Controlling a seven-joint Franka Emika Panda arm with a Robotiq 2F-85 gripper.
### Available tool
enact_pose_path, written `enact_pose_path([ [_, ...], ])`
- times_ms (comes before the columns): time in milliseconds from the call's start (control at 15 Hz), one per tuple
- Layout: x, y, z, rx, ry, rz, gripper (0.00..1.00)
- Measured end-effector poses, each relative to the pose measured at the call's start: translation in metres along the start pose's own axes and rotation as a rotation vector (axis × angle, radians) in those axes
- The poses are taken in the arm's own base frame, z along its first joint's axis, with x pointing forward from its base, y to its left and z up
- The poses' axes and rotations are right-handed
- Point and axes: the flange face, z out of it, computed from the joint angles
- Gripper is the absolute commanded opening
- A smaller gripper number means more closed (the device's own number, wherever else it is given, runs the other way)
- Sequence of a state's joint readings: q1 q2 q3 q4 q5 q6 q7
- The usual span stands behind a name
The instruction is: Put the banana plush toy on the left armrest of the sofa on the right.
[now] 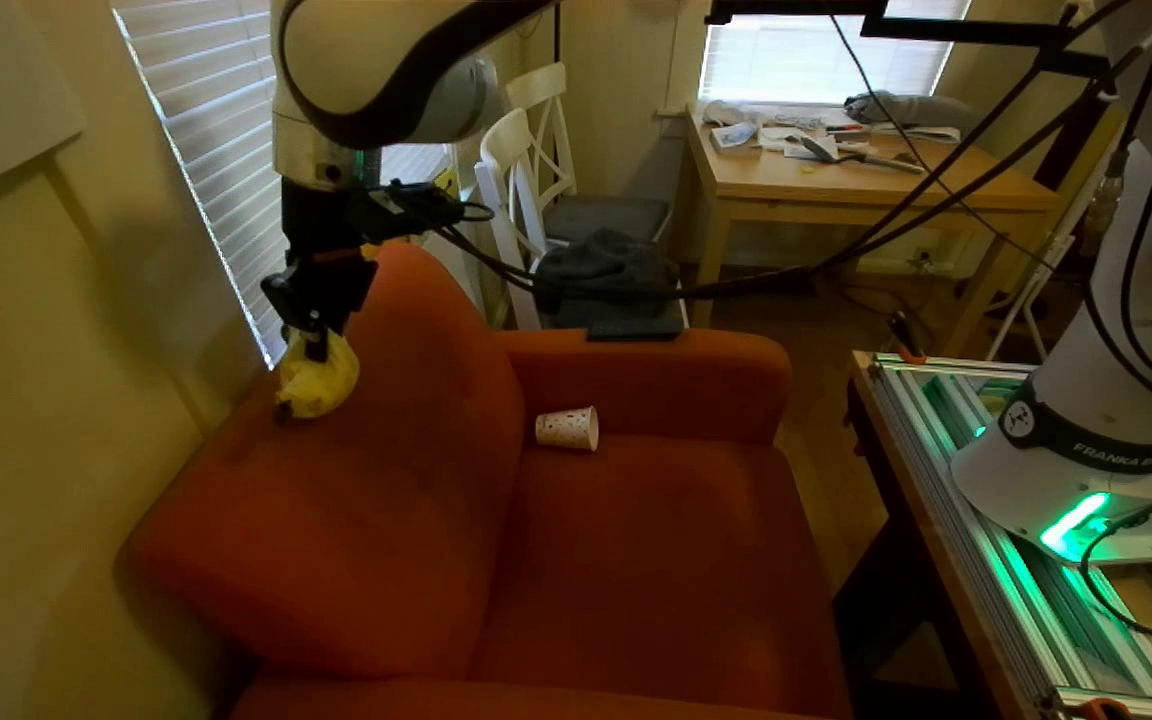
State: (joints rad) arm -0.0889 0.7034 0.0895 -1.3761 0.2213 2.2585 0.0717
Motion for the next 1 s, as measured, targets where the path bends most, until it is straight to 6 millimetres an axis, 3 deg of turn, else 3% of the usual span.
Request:
enact_pose_path([
  [533,-0.034,-0.033,-0.002,0.005,-0.168,-0.058,0.07],
  [1000,-0.075,-0.058,0.027,0.006,-0.272,-0.141,0.07],
])
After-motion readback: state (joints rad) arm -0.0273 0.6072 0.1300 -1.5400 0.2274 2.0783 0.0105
